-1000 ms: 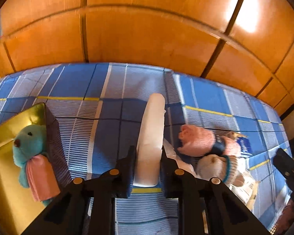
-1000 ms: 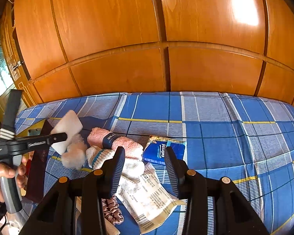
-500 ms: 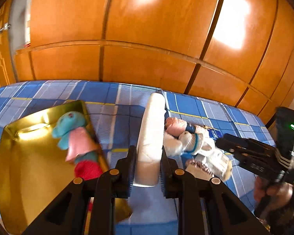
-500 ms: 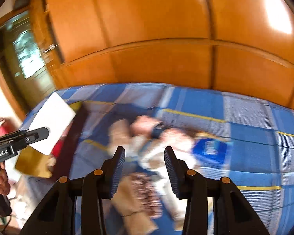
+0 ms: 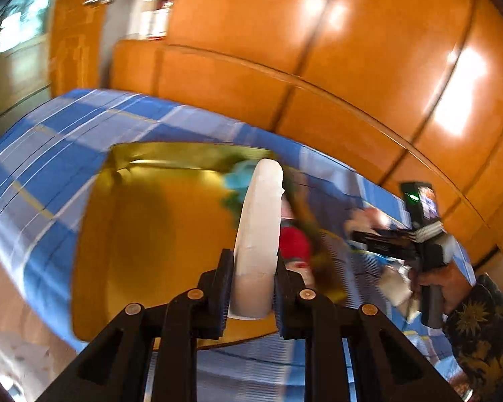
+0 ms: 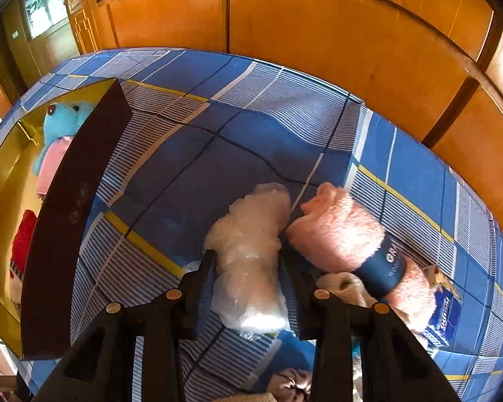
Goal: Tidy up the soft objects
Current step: 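Place the white foam bar in the tray with the left tool while the right tool grasps the bubble-wrapped item, then carry the bubble-wrapped item into the tray and open the right tool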
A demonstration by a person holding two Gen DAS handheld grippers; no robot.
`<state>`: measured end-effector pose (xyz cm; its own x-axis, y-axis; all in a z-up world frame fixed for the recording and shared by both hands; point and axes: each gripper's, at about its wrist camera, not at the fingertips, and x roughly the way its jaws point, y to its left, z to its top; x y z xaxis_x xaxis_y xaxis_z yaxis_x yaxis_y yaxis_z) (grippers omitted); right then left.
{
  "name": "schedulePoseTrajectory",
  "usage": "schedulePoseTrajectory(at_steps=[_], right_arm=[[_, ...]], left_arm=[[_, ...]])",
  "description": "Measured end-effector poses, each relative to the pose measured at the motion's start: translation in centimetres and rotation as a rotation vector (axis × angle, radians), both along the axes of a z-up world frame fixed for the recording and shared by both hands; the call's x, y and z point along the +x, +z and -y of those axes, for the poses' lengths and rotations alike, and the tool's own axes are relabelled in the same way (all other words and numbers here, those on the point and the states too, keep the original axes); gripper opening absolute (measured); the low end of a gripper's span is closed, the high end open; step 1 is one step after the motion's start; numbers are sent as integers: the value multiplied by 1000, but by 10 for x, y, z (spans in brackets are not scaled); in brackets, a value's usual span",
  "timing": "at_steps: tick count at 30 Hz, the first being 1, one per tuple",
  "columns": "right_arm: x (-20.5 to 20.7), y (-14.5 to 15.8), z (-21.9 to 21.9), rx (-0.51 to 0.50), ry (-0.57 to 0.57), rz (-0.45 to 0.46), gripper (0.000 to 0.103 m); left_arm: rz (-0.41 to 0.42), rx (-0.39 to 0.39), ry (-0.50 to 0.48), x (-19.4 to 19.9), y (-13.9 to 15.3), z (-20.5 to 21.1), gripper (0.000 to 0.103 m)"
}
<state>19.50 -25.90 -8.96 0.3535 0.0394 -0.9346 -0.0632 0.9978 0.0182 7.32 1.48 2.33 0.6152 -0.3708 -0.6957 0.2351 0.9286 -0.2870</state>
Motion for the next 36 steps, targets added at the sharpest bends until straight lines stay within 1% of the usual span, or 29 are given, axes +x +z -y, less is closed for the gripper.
schedulePoseTrajectory(at_steps=[2, 4, 6, 7, 8, 9, 11, 13, 16, 19, 21, 24, 25, 27, 29, 30, 32, 33, 36], right_arm=[[0, -2, 1, 4, 2, -12, 36], [2, -7, 0, 7, 16, -45, 36], [2, -8, -2, -3, 25, -49, 36], [2, -8, -2, -4, 24, -51, 36], [2, -9, -2, -2, 23, -52, 36], [2, -9, -1, -1, 24, -51, 36], [2, -10, 0, 0, 32, -49, 36], [6, -10, 0, 4, 32, -46, 36], [3, -9, 0, 1, 36, -36, 36], [1, -8, 0, 3, 43, -30, 36], [-2, -9, 2, 6, 47, -24, 36], [-5, -8, 2, 4, 53, -14, 36], [-6, -8, 2, 3, 55, -13, 36], [-9, -8, 2, 5, 53, -13, 36], [-9, -7, 1, 6, 53, -12, 36], [-9, -6, 1, 5, 54, -11, 36], [-10, -6, 0, 3, 59, -8, 36], [-10, -6, 0, 3, 59, -7, 36], [-11, -6, -1, -1, 58, -2, 36]], left_arm=[[-10, -3, 48, 3, -7, -19, 22], [-35, -6, 100, 13, -16, -36, 22], [-69, -41, 144, 23, -24, -52, 22], [-70, -46, 154, 28, -25, -56, 22], [-70, -34, 167, 35, -26, -58, 22], [-83, -24, 176, 42, -29, -59, 22], [-102, -26, 179, 54, -31, -57, 22], [-107, -17, 188, 66, -32, -51, 22], [-103, -1, 197, 84, -31, -42, 22], [-109, 35, 206, 104, -33, -35, 22], [-123, 27, 216, 118, -38, -32, 22], [-140, 54, 214, 139, -48, -23, 24], [-144, 50, 209, 143, -50, -21, 26], [-136, 63, 204, 151, -54, -17, 34], [-133, 81, 195, 157, -59, -13, 57], [-144, 74, 193, 158, -61, -13, 60], [-144, 36, 193, 157, -62, -15, 61], [-130, 32, 195, 152, -60, -16, 61], [-90, 51, 185, 135, -52, -13, 61]])
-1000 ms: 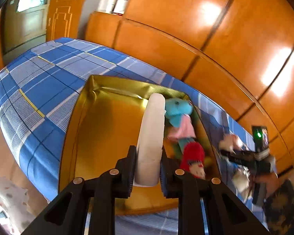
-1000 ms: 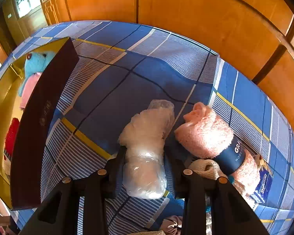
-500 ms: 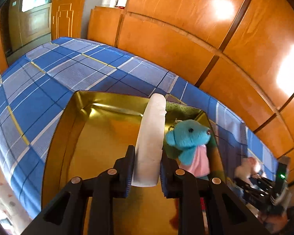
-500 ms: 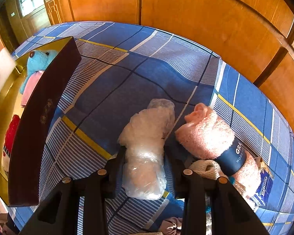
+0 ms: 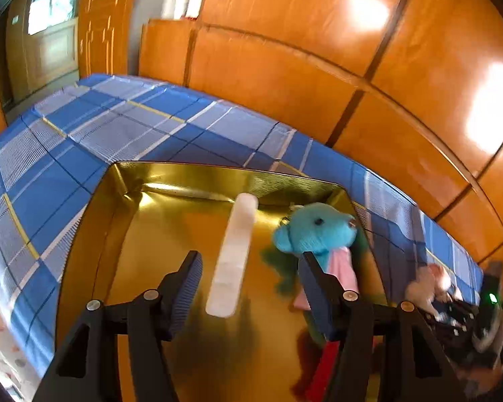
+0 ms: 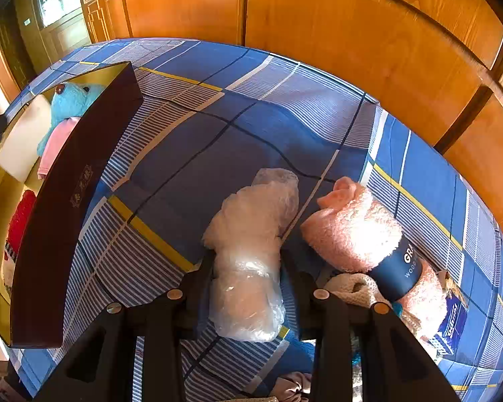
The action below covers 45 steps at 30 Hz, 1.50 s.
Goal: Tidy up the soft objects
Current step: 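Carry the bubble-wrapped item into the tray and open the right tool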
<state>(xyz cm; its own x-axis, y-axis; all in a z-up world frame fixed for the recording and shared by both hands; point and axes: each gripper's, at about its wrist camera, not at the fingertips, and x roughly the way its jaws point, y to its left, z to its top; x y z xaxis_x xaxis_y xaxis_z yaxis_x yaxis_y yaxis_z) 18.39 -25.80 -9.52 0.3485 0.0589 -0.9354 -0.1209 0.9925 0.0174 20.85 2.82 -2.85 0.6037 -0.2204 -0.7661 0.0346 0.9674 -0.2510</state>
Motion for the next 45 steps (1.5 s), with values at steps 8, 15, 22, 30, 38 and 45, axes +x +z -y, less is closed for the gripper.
schedulePoseTrajectory(at_steps=[8, 15, 22, 30, 38, 45], right_arm=[[-4, 0, -5, -28, 6, 20, 36], [-11, 2, -15, -79, 0, 52, 35], [-17, 5, -21, -121, -60, 76, 35], [-21, 9, -23, -133, -103, 60, 34], [-37, 41, -21, -69, -159, 135, 33], [-44, 86, -33, 64, -124, 219, 33]], left_arm=[[85, 53, -33, -69, 16, 6, 63], [98, 62, -87, -128, 17, 9, 65], [98, 63, -105, -162, 16, 11, 66], [112, 69, -122, -182, 18, 12, 67], [105, 59, -106, -189, 13, 1, 67], [101, 52, -100, -186, 12, 1, 67]])
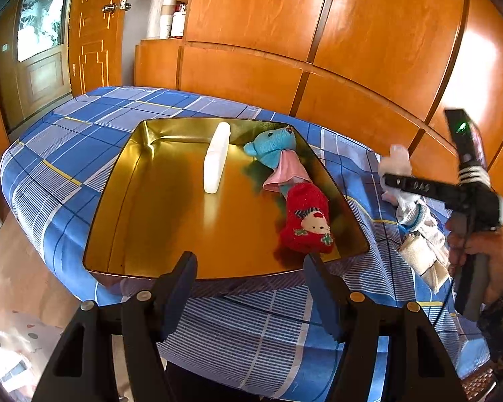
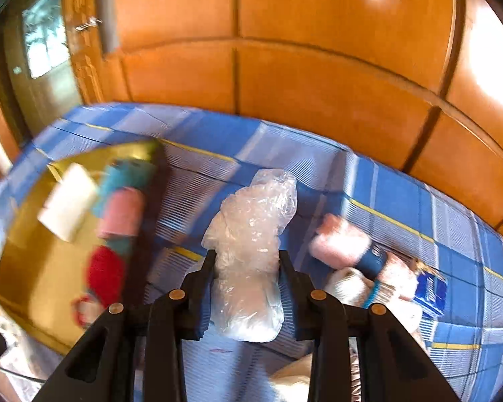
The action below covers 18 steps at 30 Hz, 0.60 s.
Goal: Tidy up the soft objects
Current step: 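Carry the bubble-wrapped item into the tray and open the right tool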
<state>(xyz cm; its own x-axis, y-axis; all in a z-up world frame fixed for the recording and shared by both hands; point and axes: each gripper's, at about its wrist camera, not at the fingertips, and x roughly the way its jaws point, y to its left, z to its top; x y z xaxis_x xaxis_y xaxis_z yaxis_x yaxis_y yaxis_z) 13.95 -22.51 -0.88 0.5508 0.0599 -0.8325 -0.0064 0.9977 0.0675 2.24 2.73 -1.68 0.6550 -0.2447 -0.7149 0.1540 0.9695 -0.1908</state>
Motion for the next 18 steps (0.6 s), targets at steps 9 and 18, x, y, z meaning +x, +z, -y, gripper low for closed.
schedulePoseTrajectory(at_steps=[9, 18], right_arm=[[3, 30, -86, 136, 248, 50, 33], [14, 11, -145, 129, 359, -20, 33]], left_arm=[[-8, 3, 26, 5, 0, -6, 67], [-19, 13, 78, 11, -1, -23, 67]])
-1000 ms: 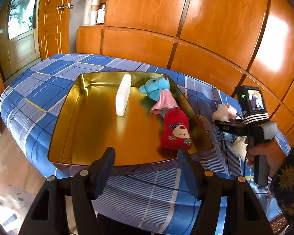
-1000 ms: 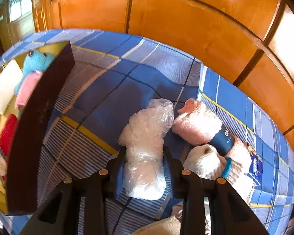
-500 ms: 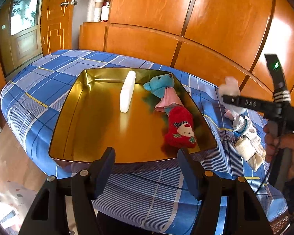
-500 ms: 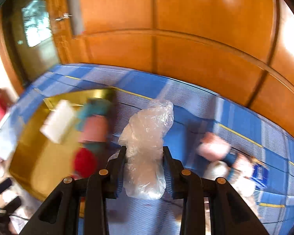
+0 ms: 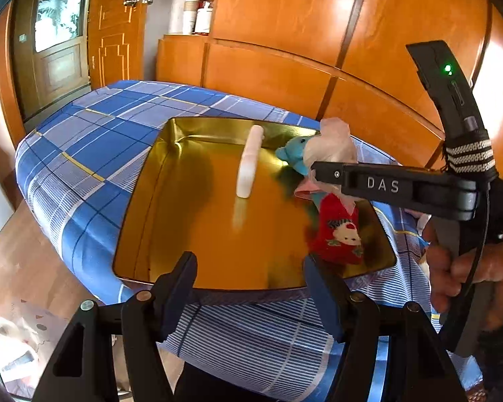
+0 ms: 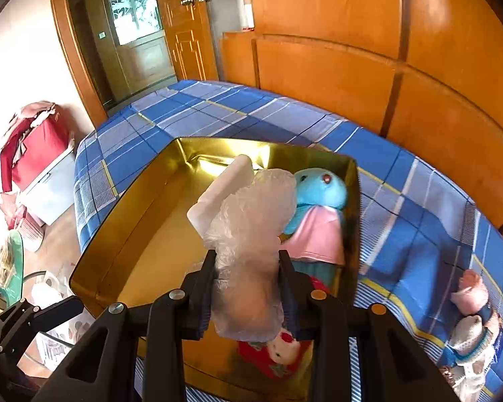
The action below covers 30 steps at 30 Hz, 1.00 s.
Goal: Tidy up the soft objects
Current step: 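Carry the bubble-wrapped item into the tray and open the right tool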
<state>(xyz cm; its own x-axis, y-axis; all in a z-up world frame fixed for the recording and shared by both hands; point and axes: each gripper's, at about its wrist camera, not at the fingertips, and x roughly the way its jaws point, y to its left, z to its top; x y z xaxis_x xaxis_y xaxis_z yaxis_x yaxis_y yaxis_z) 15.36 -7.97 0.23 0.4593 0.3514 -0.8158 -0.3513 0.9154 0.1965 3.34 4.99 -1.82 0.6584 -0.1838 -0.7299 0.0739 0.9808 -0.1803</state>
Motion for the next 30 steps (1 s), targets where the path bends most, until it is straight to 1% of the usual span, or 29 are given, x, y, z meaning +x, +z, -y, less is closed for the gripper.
schedulePoseTrajectory(at_steps=[5, 9, 15, 18, 21, 23, 25, 30], right_arm=[[3, -5, -6, -6, 17, -8, 33], [4, -13, -9, -30, 24, -33, 33], [26, -26, -18, -38, -3, -78, 34], [42, -39, -26, -10, 12, -149, 36], [51, -51, -27, -24, -13, -184, 37], [50, -54, -23, -11, -23, -187, 39], [47, -55, -21, -3, -25, -184, 44], [40, -51, -11, 30, -46, -164, 45]], left_arm=[[-3, 3, 21, 3, -1, -8, 67], [-4, 4, 40, 5, -1, -14, 67], [-16, -13, 62, 6, -4, -23, 67], [-12, -12, 67, 6, -3, -24, 67], [-12, -17, 74, 5, -3, -26, 67], [-12, -13, 78, 4, -3, -27, 67], [-17, -14, 82, 4, -5, -29, 67], [-24, -13, 83, 5, -7, -27, 67]])
